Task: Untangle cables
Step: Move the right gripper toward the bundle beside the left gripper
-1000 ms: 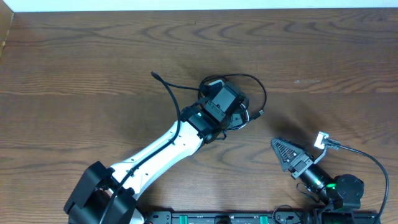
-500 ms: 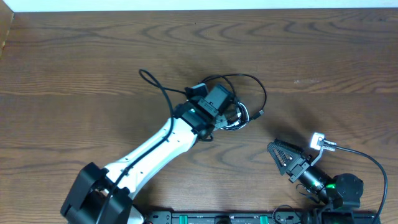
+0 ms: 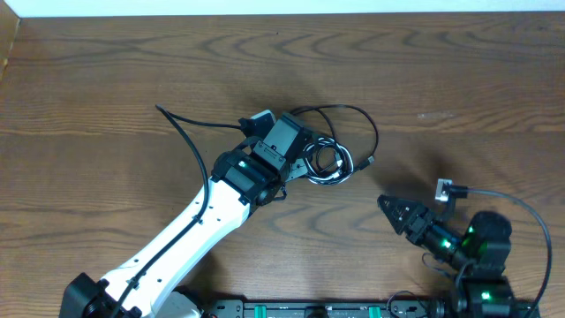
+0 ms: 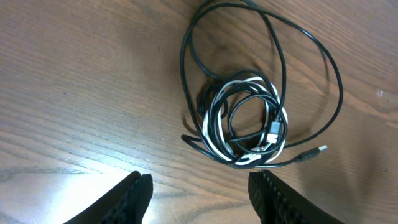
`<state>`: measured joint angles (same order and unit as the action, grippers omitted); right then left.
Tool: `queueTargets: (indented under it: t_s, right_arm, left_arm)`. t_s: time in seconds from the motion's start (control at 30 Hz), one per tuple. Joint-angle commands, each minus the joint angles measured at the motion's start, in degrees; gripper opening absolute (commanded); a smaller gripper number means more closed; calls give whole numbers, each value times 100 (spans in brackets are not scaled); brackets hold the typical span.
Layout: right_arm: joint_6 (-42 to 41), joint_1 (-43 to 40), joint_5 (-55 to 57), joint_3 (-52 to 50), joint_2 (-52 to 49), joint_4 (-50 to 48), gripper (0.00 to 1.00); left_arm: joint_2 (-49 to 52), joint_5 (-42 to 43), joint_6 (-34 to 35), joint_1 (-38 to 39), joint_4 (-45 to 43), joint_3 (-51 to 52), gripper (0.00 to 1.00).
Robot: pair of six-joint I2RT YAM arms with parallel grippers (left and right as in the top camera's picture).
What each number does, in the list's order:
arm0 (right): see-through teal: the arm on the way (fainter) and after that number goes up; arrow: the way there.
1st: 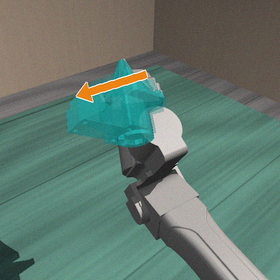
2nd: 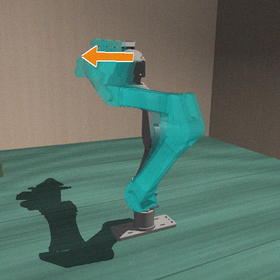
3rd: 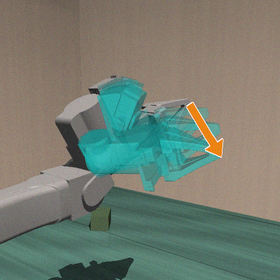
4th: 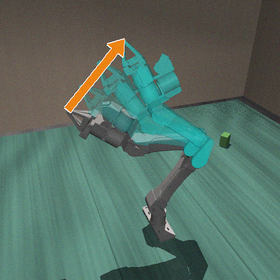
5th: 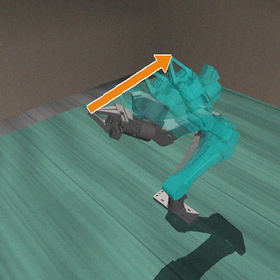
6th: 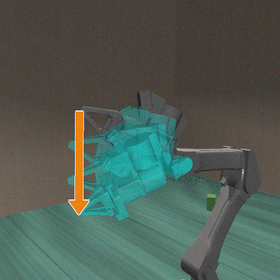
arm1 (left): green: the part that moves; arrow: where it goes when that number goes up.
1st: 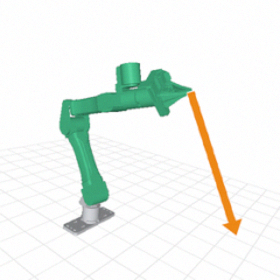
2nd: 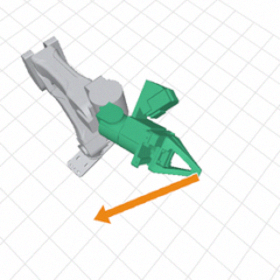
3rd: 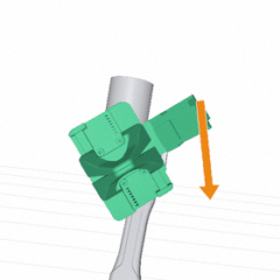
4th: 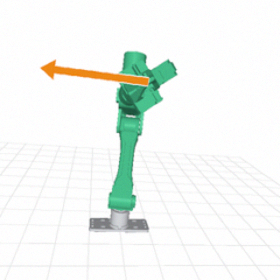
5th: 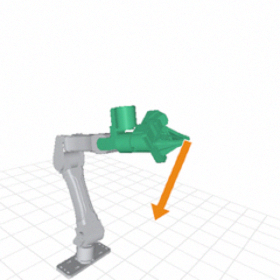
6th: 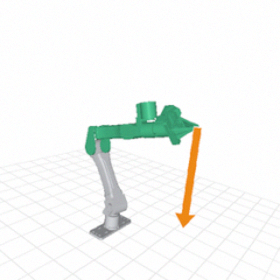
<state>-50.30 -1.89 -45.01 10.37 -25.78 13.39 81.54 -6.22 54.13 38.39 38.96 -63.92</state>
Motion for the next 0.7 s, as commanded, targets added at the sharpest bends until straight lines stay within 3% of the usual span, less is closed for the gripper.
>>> queueTargets:
  t_s: [0.0,0.2,0.33,0.4,0.47,0.5,0.67]
  right_arm:
    - [632,50,7,769,-610,476,69]
    - [1360,50,9,1672,-1615,1596,68]
    - [1528,116,-4,1934,-1945,1808,68]
    - [1530,199,-133,1954,-1996,1714,77]
    - [1526,251,-212,1952,-1998,1587,96]
    - [1521,262,-210,1952,-1996,1572,99]
    - [1517,264,-66,1939,-1998,1620,99]
  left_arm:
    - [-120,-92,-55,-20,116,-28,56]
    - [-337,-94,-55,-42,352,-28,56]
    - [-675,-96,-55,-90,365,-28,56]
    - [-890,-197,-55,-87,367,-28,57]
    - [-1145,-367,-57,-87,391,-28,57]
    - [-1274,-466,-61,-87,431,-28,56]
    - [-2063,-1097,-354,-87,887,-28,57]
